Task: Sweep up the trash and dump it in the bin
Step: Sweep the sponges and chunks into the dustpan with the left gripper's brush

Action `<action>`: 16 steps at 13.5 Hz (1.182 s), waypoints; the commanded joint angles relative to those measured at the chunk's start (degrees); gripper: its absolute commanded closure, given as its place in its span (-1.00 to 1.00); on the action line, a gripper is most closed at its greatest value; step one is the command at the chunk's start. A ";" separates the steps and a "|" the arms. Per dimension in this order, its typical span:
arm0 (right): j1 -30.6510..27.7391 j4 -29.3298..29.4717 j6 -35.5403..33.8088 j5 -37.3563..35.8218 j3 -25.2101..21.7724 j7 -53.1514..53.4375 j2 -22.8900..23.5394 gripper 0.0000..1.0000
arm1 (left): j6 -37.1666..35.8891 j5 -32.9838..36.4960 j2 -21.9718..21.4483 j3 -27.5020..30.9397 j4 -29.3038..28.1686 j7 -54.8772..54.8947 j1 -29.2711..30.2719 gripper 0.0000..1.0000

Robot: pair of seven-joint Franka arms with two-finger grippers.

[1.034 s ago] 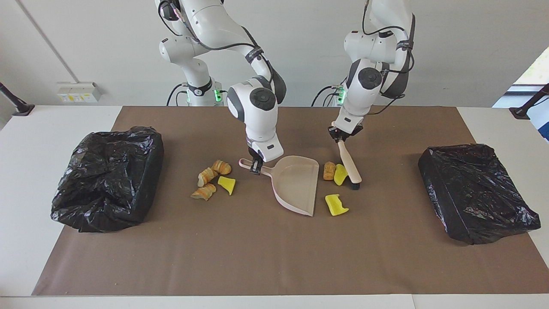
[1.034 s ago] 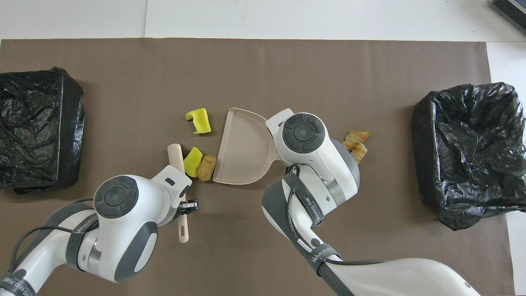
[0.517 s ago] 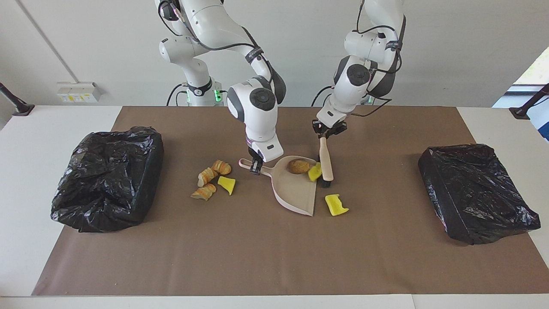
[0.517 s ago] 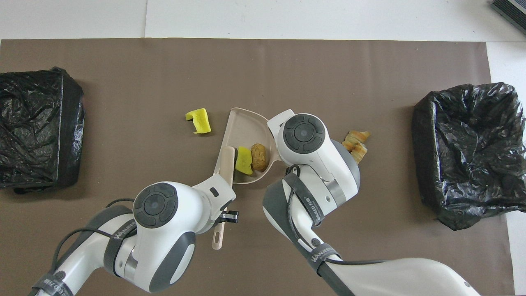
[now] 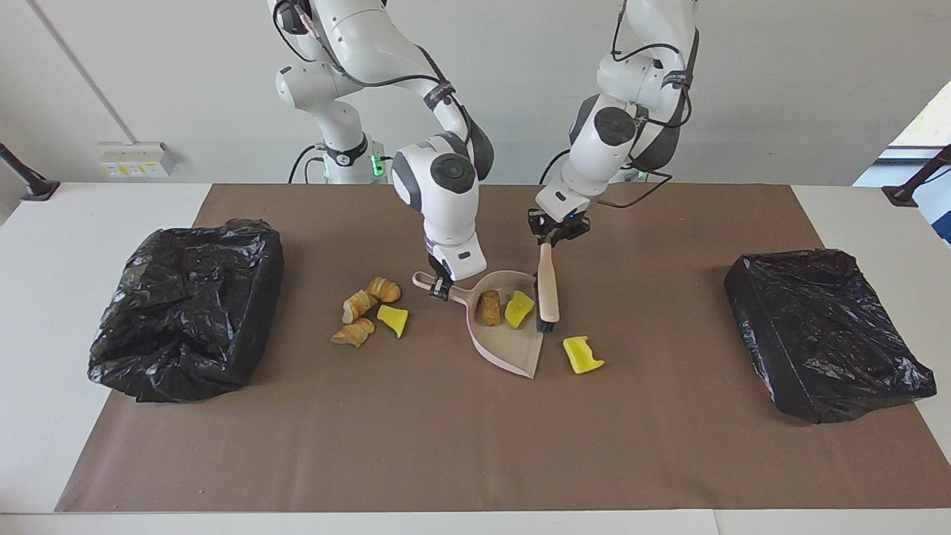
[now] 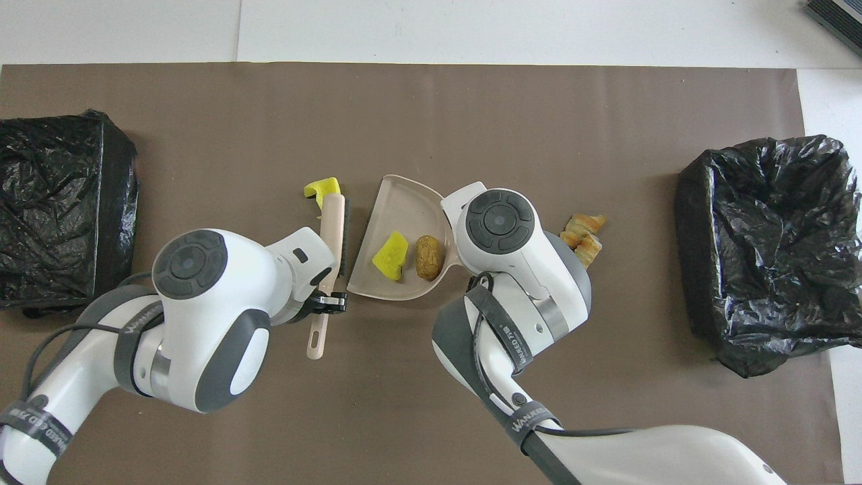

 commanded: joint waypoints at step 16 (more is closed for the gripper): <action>0.02 -2.26 1.11 0.54 0.43 3.92 -1.14 1.00 | -5.54 6.33 8.36 -0.90 7.10 25.30 3.45 1.00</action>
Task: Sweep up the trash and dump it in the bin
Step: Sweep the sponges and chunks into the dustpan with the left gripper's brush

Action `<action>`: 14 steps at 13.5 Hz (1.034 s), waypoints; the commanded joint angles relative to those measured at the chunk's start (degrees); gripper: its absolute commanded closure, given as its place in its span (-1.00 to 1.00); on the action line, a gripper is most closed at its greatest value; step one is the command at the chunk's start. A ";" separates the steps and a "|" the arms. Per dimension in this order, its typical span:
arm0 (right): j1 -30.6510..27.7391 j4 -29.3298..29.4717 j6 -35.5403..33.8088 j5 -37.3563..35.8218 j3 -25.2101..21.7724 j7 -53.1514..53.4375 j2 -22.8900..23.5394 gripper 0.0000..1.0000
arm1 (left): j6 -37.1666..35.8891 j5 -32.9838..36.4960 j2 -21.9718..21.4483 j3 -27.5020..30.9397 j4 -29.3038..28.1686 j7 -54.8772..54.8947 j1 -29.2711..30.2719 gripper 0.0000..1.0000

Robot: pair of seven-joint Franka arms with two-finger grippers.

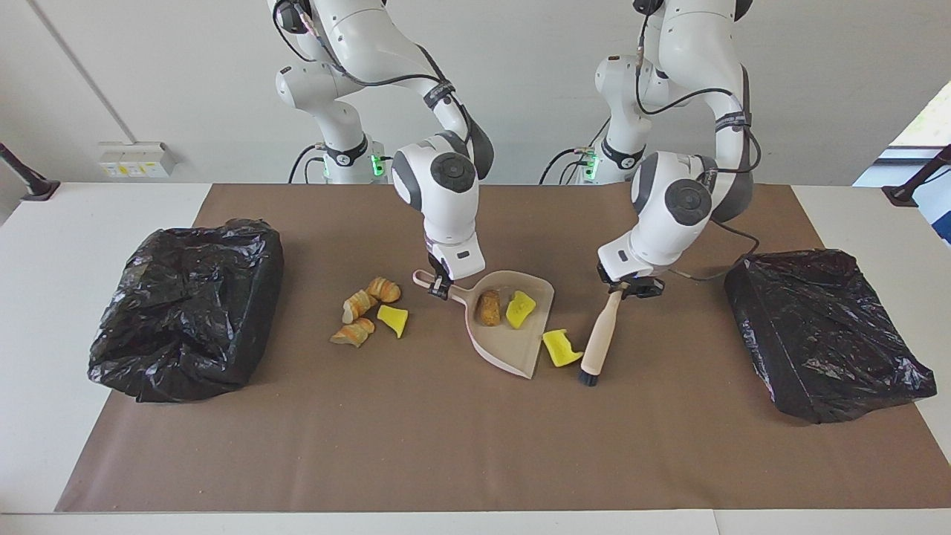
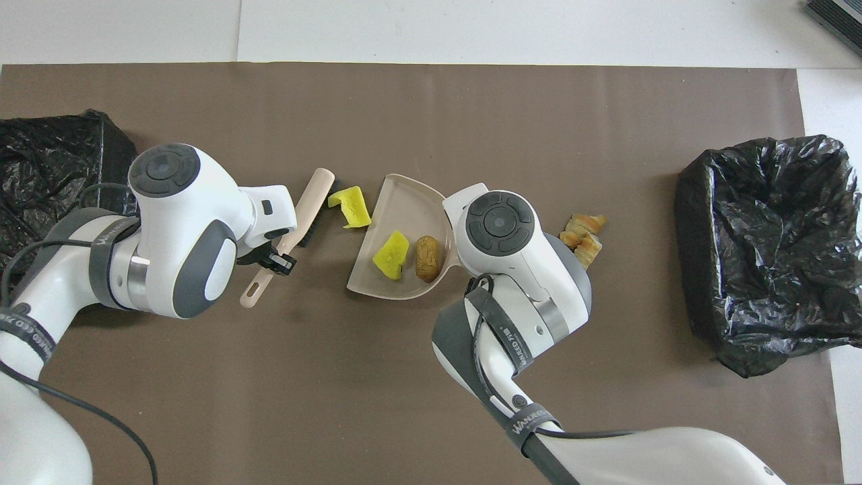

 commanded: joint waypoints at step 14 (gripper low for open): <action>-1.28 -0.66 -1.51 0.63 0.06 2.25 -2.50 1.00 | -5.63 -4.85 -6.38 1.54 -0.77 -6.79 0.77 1.00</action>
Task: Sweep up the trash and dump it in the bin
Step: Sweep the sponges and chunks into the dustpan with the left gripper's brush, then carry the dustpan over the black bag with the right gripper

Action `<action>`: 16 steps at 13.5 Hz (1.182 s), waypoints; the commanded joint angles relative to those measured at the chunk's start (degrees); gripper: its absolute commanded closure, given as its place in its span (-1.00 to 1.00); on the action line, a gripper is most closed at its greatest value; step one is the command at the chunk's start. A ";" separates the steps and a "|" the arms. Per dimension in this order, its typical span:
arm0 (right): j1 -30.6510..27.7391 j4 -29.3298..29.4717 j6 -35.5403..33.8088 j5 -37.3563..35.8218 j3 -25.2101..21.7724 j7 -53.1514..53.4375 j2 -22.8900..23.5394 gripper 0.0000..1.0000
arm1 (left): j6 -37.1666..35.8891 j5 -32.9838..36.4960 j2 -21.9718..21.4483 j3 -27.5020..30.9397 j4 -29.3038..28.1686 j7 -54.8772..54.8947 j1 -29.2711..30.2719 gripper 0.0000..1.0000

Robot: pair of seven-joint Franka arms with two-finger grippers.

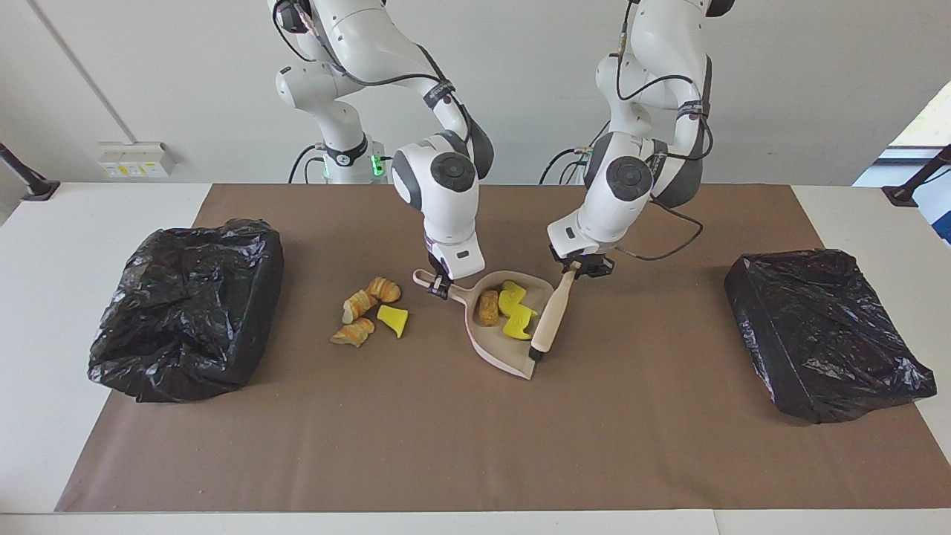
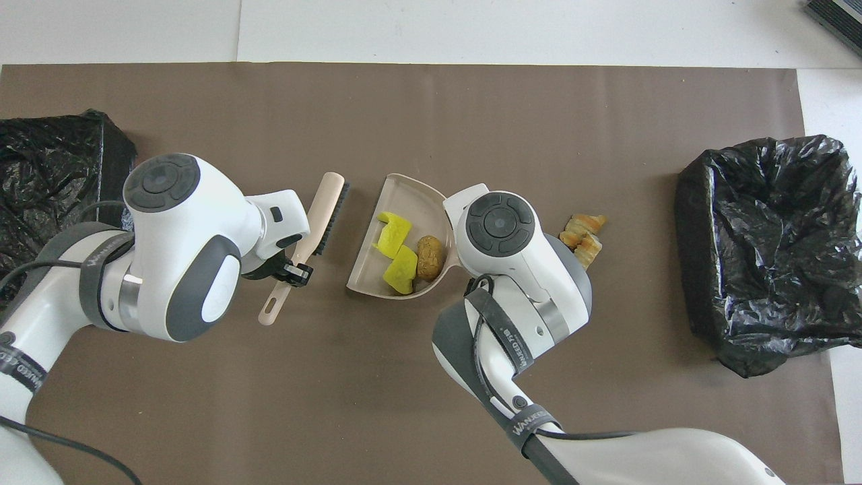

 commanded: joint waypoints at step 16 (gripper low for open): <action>-35.67 2.63 -15.50 -1.53 -0.33 -22.34 -17.99 1.00 | 6.92 -0.74 -12.58 -0.76 -15.40 -42.12 -22.53 1.00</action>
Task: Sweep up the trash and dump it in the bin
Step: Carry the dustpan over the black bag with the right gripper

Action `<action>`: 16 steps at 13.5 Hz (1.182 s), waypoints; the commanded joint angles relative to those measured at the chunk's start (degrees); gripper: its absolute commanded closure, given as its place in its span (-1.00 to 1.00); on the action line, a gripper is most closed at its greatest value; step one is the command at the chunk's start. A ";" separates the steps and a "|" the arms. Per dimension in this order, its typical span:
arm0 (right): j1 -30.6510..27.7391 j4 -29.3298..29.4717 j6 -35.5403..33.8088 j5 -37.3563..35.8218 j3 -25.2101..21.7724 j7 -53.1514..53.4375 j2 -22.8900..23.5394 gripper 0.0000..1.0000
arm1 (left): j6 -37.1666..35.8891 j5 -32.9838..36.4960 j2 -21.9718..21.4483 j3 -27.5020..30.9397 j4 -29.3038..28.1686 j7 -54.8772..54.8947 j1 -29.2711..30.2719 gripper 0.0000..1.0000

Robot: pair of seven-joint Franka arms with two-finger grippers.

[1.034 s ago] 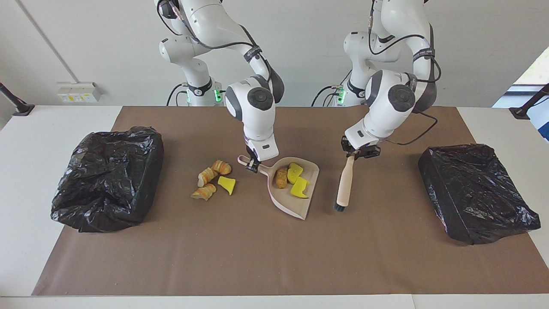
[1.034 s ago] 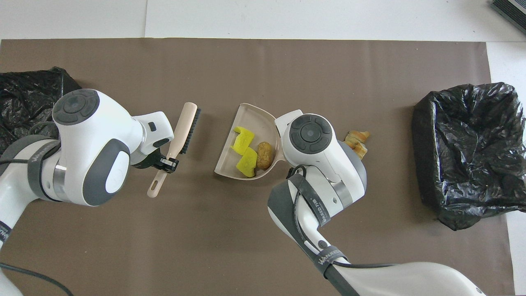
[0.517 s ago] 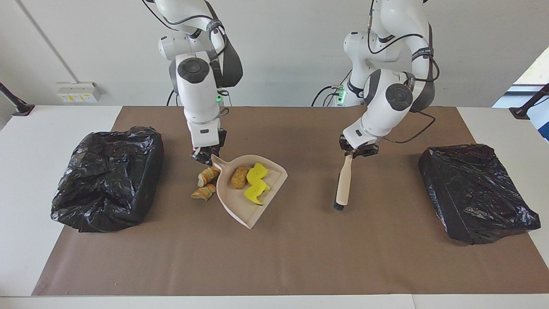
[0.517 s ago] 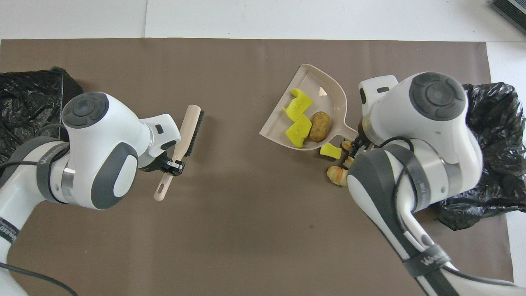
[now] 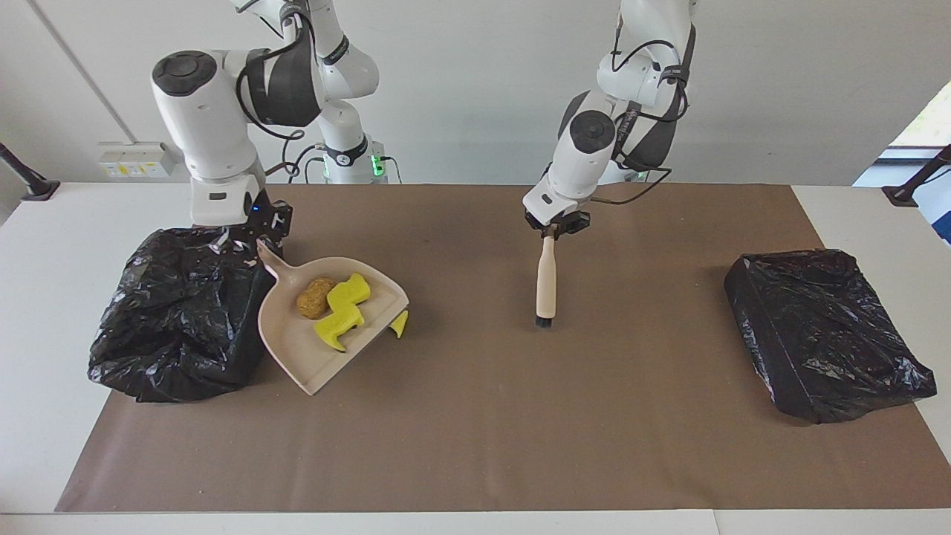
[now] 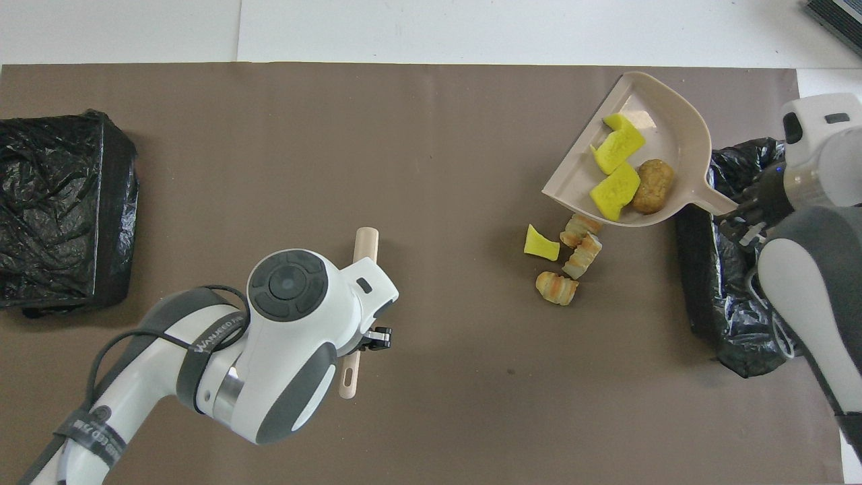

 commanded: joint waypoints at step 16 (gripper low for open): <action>-18.63 -7.15 3.10 -31.60 1.35 -37.91 -3.97 1.00 | 18.80 -0.44 -10.77 1.29 -22.45 -28.64 -25.34 -1.00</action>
